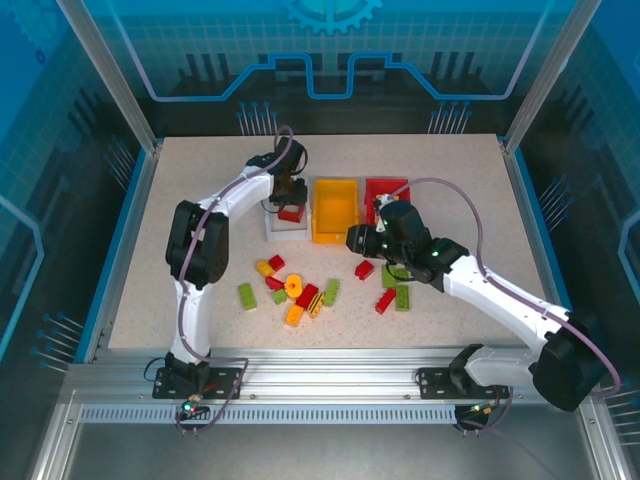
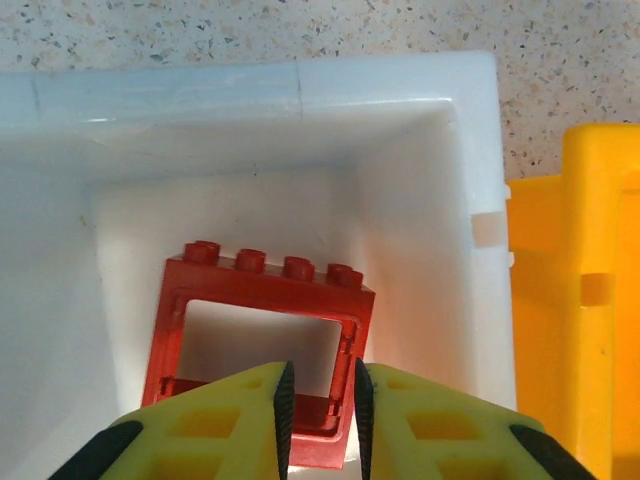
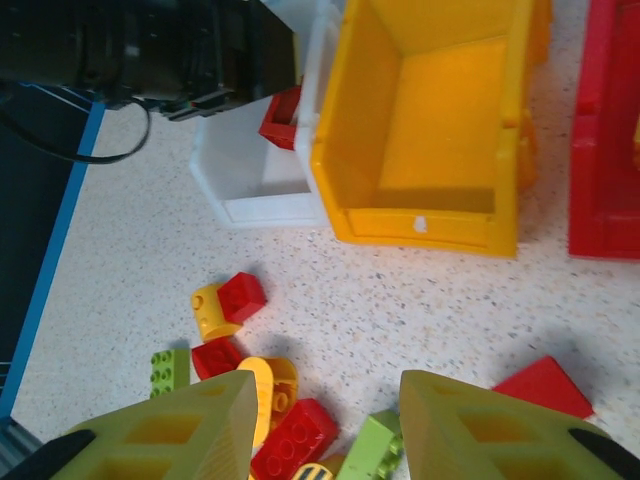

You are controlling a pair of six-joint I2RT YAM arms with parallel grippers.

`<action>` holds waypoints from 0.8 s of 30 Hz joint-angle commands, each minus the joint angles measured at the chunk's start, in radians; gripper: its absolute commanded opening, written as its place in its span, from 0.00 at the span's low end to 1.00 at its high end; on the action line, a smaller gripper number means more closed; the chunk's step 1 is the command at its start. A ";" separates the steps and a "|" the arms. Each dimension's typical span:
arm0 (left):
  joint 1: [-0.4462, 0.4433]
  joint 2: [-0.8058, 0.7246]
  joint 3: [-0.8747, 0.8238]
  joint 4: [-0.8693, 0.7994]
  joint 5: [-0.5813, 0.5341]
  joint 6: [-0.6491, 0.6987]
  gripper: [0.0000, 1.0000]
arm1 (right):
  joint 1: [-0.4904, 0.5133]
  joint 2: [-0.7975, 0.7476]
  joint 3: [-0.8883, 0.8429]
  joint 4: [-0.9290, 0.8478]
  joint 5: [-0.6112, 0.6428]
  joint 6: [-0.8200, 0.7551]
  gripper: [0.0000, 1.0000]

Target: Sort the legos into containers by color

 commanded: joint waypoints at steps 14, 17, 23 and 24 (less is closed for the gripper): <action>-0.084 -0.463 -0.208 0.094 -0.031 -0.067 0.48 | -0.110 -0.154 0.003 -0.290 0.109 0.009 0.43; -0.147 -0.602 -0.303 0.147 0.014 -0.080 0.55 | -0.120 -0.164 0.016 -0.360 0.126 0.016 0.43; -0.273 -0.828 -0.477 0.192 0.124 -0.134 0.63 | -0.125 -0.218 0.008 -0.440 0.169 0.038 0.44; -0.288 -0.854 -0.500 0.193 0.136 -0.148 0.64 | -0.126 -0.222 0.008 -0.448 0.171 0.040 0.44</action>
